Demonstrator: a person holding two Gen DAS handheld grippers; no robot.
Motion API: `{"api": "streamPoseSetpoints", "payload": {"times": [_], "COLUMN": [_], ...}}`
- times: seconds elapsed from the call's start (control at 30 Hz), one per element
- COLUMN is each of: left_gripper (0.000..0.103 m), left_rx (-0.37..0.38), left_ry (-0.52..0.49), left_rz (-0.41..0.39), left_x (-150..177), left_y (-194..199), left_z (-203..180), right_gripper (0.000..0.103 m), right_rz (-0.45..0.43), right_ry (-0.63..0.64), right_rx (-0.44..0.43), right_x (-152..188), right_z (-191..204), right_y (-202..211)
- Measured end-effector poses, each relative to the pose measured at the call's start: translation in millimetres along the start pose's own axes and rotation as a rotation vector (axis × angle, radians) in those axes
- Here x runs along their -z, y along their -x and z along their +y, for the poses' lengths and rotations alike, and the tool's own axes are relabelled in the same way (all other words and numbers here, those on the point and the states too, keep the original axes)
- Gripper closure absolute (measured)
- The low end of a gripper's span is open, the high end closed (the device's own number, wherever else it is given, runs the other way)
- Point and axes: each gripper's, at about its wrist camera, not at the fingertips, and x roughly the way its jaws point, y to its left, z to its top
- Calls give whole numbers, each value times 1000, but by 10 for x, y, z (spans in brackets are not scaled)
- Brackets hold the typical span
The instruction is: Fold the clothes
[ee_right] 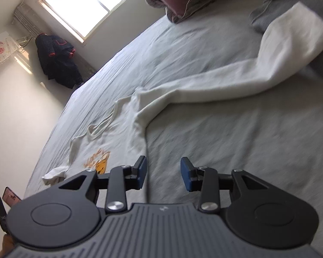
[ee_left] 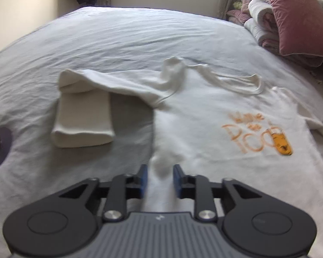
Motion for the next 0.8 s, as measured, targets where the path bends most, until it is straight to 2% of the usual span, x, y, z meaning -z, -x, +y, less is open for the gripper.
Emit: {"api": "streamPoseSetpoints", "payload": {"times": [0.13,0.3,0.5,0.63,0.8], "left_gripper": [69,64,62,59,60], "left_rx": [48,122,200,227,282], "left_ry": [-7,-39,-184,-302,-333], "left_rz": [-18,-37,-88,-113,-110], "left_x": [-106,-319,-599,-783,-961], "left_y": [-105,-303,-537,-749,-1059], "left_z": [-313,-794,-1470,-1905,-2266], "right_gripper": [61,58,55,55,55], "right_rz": [-50,-129,-214,-225,-222], "right_ry": [10,20,93,161,167], "right_rx": [50,105,211,291,328], "right_x": [-152,-524,-913,-1054,-1136], "right_z": [-58,-131,-332,-528,-798], "right_y": [121,324,572,609,525]}}
